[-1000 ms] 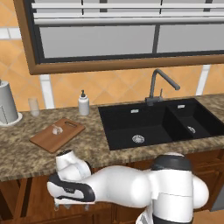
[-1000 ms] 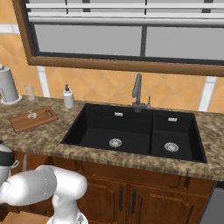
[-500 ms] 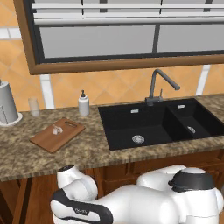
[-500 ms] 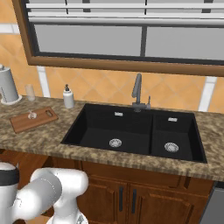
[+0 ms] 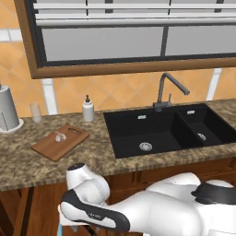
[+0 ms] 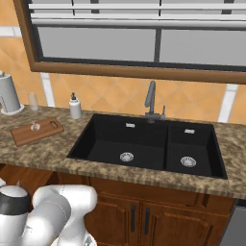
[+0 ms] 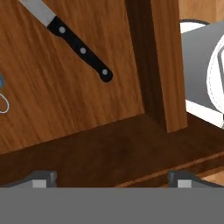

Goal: Place the appropriate cutting tool for cutting the garlic skin on the cutting board.

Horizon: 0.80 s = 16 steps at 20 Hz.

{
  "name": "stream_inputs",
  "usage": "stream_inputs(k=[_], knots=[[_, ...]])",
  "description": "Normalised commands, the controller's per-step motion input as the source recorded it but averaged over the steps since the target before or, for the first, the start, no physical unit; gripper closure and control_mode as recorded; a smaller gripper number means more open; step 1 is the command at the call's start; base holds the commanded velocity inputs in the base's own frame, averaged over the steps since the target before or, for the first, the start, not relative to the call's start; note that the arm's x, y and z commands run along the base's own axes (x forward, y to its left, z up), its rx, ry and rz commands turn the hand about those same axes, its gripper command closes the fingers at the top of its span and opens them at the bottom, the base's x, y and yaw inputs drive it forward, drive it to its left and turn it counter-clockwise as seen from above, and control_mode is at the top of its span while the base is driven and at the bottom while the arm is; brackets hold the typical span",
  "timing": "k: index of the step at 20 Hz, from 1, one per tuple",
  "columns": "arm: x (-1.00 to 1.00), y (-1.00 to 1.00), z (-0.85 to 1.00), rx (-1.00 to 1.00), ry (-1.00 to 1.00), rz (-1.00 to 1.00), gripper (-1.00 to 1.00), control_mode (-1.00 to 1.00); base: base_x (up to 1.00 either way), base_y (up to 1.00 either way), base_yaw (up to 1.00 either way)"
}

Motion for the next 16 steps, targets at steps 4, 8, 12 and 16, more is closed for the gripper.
stream_inputs(k=[4,8,12,16], knots=[[0.52,0.15,-0.14,0.0,0.0,0.31,-1.0,-1.0,0.0,0.0,0.0],[0.37,0.21,-0.26,0.0,0.0,0.32,-1.0,-1.0,0.0,0.0,0.0],[0.22,0.01,-0.3,0.0,0.0,0.27,-1.0,-1.0,0.0,0.0,0.0],[0.26,0.06,-0.39,0.0,0.0,0.21,-1.0,-1.0,0.0,0.0,0.0]])
